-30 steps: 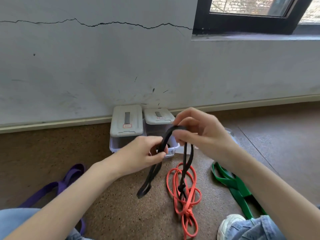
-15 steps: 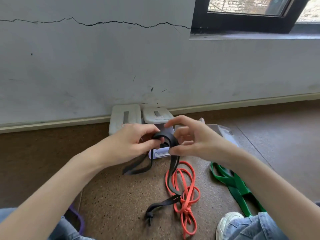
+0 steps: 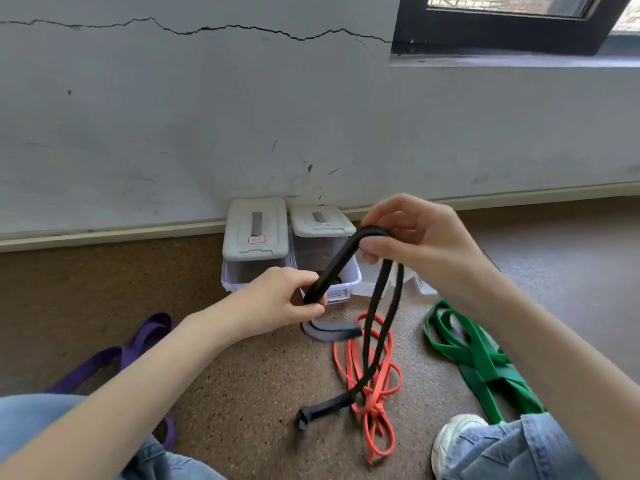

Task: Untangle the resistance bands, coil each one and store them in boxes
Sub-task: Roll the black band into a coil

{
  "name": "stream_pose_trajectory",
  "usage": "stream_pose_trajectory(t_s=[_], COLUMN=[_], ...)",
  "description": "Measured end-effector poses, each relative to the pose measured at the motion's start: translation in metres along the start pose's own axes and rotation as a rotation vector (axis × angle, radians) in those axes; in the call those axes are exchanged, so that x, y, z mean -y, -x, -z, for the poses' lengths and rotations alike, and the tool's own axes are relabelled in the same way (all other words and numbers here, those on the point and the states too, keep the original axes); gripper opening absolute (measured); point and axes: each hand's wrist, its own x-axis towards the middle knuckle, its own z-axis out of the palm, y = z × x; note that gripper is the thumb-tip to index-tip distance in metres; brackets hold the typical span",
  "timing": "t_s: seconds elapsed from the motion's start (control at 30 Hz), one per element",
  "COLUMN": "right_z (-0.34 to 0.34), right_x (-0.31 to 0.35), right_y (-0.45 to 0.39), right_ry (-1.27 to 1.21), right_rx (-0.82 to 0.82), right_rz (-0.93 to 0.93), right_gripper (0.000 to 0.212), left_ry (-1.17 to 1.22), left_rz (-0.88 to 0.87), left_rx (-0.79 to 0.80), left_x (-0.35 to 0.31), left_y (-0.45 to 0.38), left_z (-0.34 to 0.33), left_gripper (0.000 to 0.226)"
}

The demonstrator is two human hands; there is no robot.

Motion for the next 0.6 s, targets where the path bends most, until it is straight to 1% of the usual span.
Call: stream_pose_trajectory(t_s=[0.07,0.13,0.17,0.23,0.27,0.3,0.33,0.4,0.5,0.6], right_z=[0.004,0.007,0.009,0.011,0.007,0.001,-0.007,-0.021,-0.019,-0.009], right_x=[0.0,-0.003,-0.004,-0.005,-0.006,-0.007,-0.009,-0.012,-0.011,-0.011], right_y=[0.001,0.0,0.0,0.0,0.001,0.001,0.001,0.0,-0.003,-0.002], right_ry=[-0.015,0.018,0.065,0.182,0.207,0.213,0.226,0.254,0.159,0.094], right_rx=[-0.019,0.007,0.061,0.234,0.306,0.344,0.347,0.29,0.148,0.071], right_rz=[-0.015,-0.1,-0.162,-0.288,-0.323,-0.318,-0.279,-0.171,-0.088,-0.064], right_gripper=[0.02,0.023,0.027,0.04,0.045,0.047,0.046,0.036,0.021,0.018], left_ry=[-0.026,-0.026,-0.001,0.051,0.076,0.093,0.084,0.03,0.084,0.056], left_rz=[0.075,0.129,0.132,0.081,0.039,-0.003,-0.036,-0.056,0.002,0.09], left_rx=[-0.002,-0.035,-0.057,-0.079,-0.065,-0.04,-0.013,0.004,-0.012,-0.001], left_x=[0.007,0.01,0.011,0.008,0.002,-0.003,-0.008,-0.012,-0.004,0.005], left_y=[-0.001,0.0,0.002,0.006,0.008,0.008,0.007,0.004,-0.001,-0.001], left_z=[0.005,0.019,0.026,0.036,0.037,0.035,0.031,0.021,0.01,0.004], left_gripper=[0.007,0.002,0.002,0.004,0.005,0.005,0.005,0.008,0.002,0.004])
